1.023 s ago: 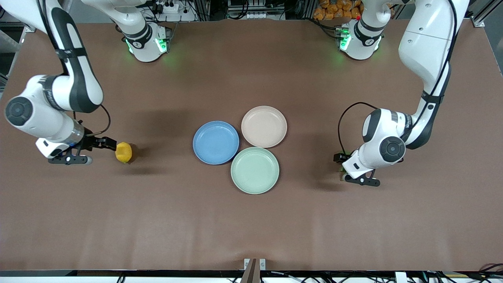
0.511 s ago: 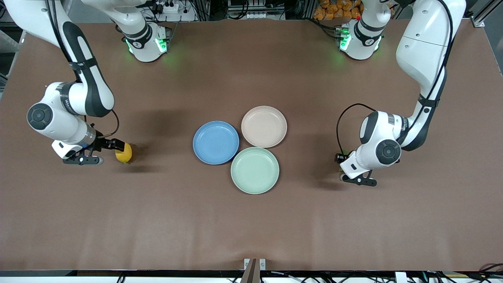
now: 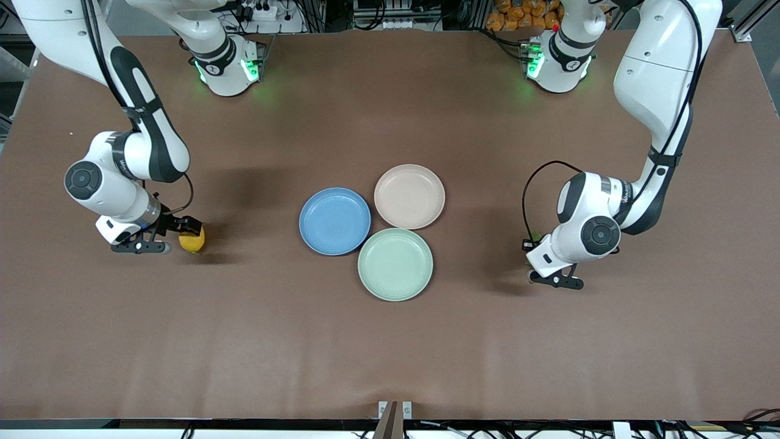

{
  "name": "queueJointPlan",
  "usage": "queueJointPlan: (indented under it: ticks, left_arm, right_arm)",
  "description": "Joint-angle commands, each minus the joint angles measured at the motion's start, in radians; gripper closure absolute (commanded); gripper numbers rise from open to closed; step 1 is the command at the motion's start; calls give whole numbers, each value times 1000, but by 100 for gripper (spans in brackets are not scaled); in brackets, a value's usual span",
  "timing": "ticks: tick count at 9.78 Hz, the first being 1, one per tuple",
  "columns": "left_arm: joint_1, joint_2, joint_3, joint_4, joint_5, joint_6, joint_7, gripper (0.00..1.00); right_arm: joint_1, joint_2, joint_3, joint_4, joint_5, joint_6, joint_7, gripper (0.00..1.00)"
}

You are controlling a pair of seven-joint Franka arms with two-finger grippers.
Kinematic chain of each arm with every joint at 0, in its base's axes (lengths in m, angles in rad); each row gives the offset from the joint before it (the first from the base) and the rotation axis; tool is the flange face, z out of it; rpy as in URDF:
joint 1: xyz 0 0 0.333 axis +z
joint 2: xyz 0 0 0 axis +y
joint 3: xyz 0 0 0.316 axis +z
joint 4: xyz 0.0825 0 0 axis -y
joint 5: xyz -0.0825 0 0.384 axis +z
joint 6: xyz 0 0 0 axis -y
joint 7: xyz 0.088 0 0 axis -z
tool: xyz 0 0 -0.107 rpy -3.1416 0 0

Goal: Place lemon and lettuce in plates
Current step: 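Lower and close the left gripper on the lettuce while the right grasps the lemon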

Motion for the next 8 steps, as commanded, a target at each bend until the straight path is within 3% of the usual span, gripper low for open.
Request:
queueJointPlan:
  ticks: [1, 5, 8]
  left_arm:
    - [-4, -81, -9, -49, 22, -12, 19, 100]
    - [-2, -193, -77, -89, 12, -89, -5, 100]
    - [1, -252, -156, -126, 7, -89, -135, 100]
  right_arm:
    - [4, 16, 1, -9, 7, 36, 19, 0]
    - [4, 77, 3, -11, 8, 115, 22, 0]
    - [6, 118, 9, -11, 8, 167, 45, 0]
